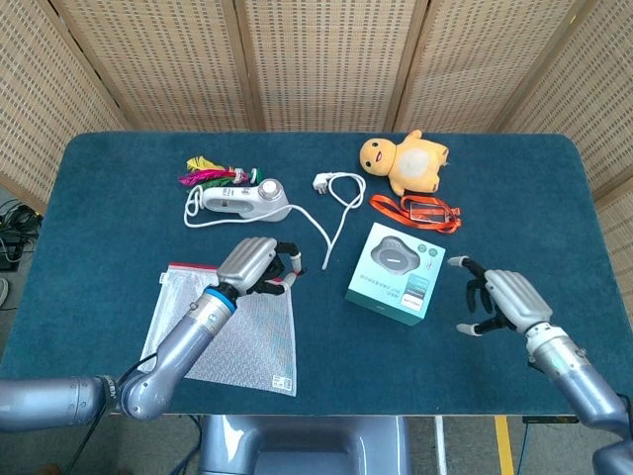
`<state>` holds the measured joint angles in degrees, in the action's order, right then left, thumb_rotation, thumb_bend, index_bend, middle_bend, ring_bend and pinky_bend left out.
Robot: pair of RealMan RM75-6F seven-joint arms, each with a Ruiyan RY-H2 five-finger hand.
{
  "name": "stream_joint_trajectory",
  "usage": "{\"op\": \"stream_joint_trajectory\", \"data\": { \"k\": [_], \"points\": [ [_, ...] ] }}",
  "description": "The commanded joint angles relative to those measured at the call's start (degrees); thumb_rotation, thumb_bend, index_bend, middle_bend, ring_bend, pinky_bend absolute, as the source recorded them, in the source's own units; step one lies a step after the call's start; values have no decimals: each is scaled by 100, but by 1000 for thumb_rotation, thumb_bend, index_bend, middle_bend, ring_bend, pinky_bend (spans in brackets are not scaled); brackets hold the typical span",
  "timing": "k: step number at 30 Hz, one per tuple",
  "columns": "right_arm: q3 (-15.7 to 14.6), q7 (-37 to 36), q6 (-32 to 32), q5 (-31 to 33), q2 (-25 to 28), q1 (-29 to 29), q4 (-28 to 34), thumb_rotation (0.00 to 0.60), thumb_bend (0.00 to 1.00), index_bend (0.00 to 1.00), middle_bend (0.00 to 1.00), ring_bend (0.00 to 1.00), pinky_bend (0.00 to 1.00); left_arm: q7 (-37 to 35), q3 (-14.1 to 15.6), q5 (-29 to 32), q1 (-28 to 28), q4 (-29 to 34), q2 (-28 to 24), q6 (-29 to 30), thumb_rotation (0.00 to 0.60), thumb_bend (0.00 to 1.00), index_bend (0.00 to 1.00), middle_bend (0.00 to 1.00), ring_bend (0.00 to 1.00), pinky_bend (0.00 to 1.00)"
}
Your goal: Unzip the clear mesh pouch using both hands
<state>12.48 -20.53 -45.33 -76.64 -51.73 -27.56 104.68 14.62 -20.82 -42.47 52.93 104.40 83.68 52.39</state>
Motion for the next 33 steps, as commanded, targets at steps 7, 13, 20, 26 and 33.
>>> {"op": "stream_joint_trajectory", "data": {
  "k": [7, 13, 20, 26, 33],
  "points": [
    [563, -533, 1533, 2342, -732, -1721, -79, 600, 20, 321, 827, 890, 1000, -191, -191, 222, 198, 298, -84, -1, 600, 645, 946, 1000, 949, 998],
    [448, -398, 1740, 3617, -1118, -2436, -175, 600, 54, 366, 845, 899, 1000, -273, -290, 331, 316, 262, 35, 189, 600, 643, 945, 1000, 949, 998],
    [222, -319, 1760, 4731, -1470, -3036, -262, 600, 70, 376, 847, 900, 1000, -381, -299, 314, 380, 160, 129, 287, 600, 642, 945, 1000, 949, 998],
    [134, -395, 1801, 5421, -1670, -3364, -384, 600, 77, 377, 856, 906, 1000, -474, -273, 233, 394, 74, 200, 339, 600, 641, 945, 1000, 949, 998],
    [109, -369, 1564, 5863, -2031, -3620, -560, 600, 87, 392, 864, 909, 1000, -607, -239, 151, 410, -55, 350, 385, 600, 642, 945, 1000, 948, 998]
  ]
}}
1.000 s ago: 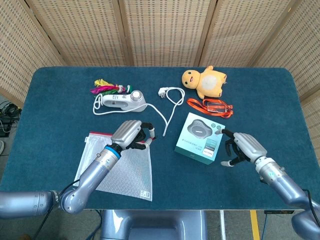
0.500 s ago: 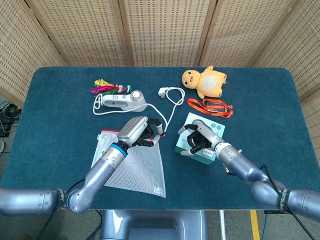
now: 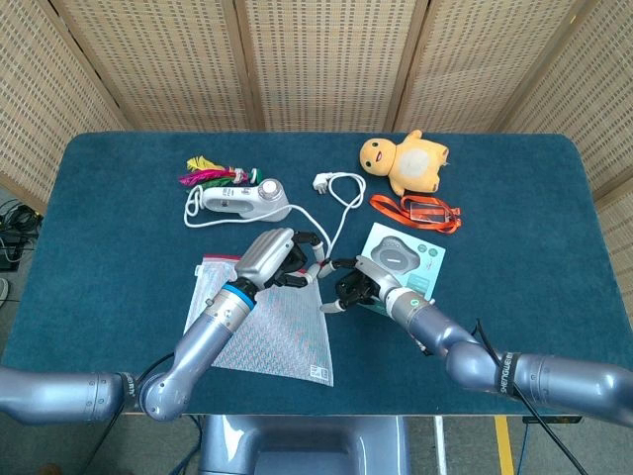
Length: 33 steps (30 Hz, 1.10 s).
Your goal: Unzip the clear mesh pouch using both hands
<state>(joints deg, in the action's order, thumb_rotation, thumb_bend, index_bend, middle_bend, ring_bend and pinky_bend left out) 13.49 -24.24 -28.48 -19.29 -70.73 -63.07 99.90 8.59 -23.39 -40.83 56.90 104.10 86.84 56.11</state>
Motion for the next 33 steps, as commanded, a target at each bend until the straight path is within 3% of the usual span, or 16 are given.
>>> {"op": "stream_joint_trajectory", "data": {
  "k": [1, 19, 33],
  "points": [
    [61, -30, -256, 243, -251, -112, -139, 600, 90, 396, 865, 910, 1000, -9, 20, -24, 30, -40, 76, 28, 600, 641, 945, 1000, 948, 998],
    [316, 161, -777, 642, -620, -64, -209, 600, 195, 480, 870, 915, 1000, -171, 28, -148, -19, -135, 237, 169, 600, 641, 945, 1000, 949, 998],
    [394, 427, -805, 614, -735, 70, -255, 600, 575, 621, 892, 925, 1000, -400, -27, -30, -71, -148, 146, -17, 600, 642, 945, 1000, 948, 998]
  ]
}}
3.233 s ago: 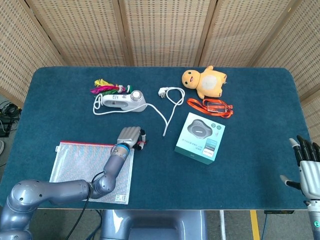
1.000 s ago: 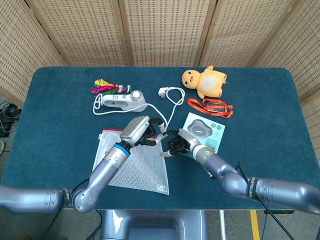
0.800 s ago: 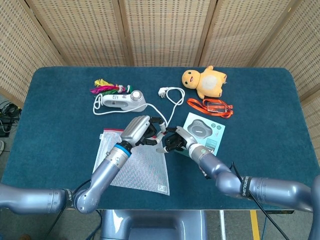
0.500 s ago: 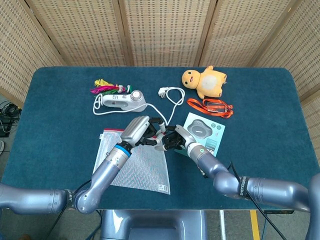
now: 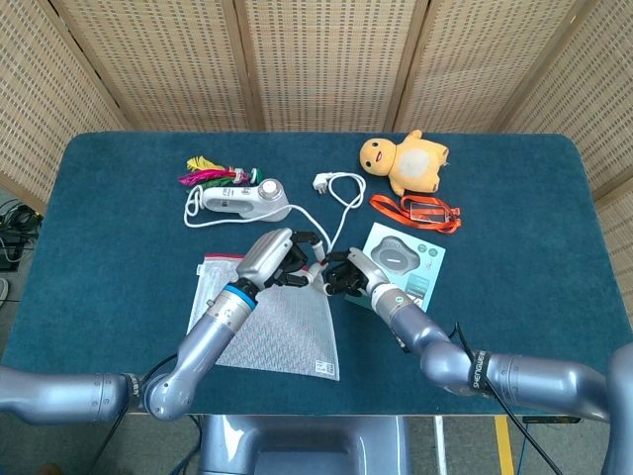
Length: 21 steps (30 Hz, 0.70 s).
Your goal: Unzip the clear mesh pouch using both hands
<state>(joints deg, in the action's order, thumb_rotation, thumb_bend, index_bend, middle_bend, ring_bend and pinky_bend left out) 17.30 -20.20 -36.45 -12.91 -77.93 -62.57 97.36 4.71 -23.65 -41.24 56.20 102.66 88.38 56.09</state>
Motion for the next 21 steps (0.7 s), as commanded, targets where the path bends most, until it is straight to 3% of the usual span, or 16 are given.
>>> {"op": "stream_joint_trajectory", "data": {
  "k": [1, 6, 21],
  "points": [
    [21, 34, -10, -31, -21, 31, 1, 600, 599, 633, 894, 927, 1000, -18, 0, 13, -2, -7, -11, -20, 600, 642, 945, 1000, 949, 998],
    [140, 18, -16, -220, -18, 171, 112, 600, 683, 707, 904, 934, 1000, -26, 24, 17, -11, -76, -20, -23, 600, 641, 945, 1000, 949, 998],
    [652, -376, -127, -1431, 138, 930, 501, 600, 711, 770, 916, 940, 1000, -130, 126, 38, -235, -267, -293, -47, 600, 645, 945, 1000, 949, 998]
  ]
}}
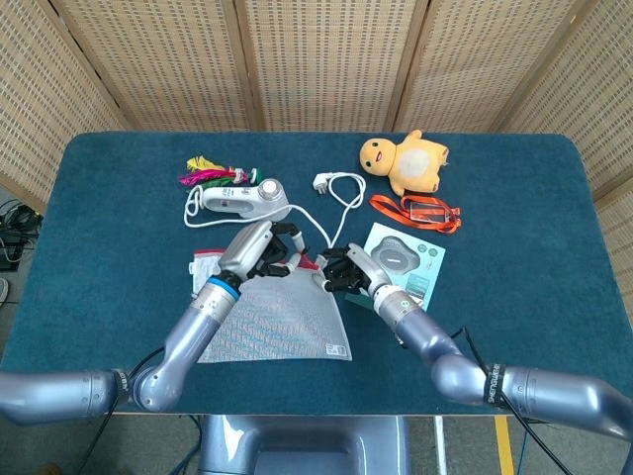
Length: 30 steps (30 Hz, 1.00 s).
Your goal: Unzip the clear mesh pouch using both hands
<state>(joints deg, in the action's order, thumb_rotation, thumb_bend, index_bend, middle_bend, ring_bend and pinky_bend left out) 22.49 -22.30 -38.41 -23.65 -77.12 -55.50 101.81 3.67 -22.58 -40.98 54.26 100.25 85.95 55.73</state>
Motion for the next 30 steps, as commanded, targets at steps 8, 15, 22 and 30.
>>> {"op": "stream_joint_trajectory", "data": {
  "k": [8, 15, 22, 30],
  "points": [
    [420, -565, 380, -911, 213, 587, 120, 600, 713, 781, 917, 940, 1000, -207, 83, 58, -226, -208, -243, -146, 600, 644, 945, 1000, 949, 998],
    [707, -976, 585, -1111, 363, 837, 174, 600, 715, 781, 917, 940, 1000, -341, 171, 28, -394, -406, -421, -271, 600, 645, 945, 1000, 949, 998],
    [951, -1268, 666, -1311, 603, 1086, 226, 600, 720, 781, 917, 940, 1000, -541, 224, -22, -612, -548, -699, -408, 600, 644, 945, 1000, 949, 998],
    [1123, -1542, 747, -1396, 912, 1346, 261, 600, 721, 782, 917, 940, 1000, -553, 318, -92, -804, -497, -1187, -567, 600, 644, 945, 1000, 948, 998]
  ]
}}
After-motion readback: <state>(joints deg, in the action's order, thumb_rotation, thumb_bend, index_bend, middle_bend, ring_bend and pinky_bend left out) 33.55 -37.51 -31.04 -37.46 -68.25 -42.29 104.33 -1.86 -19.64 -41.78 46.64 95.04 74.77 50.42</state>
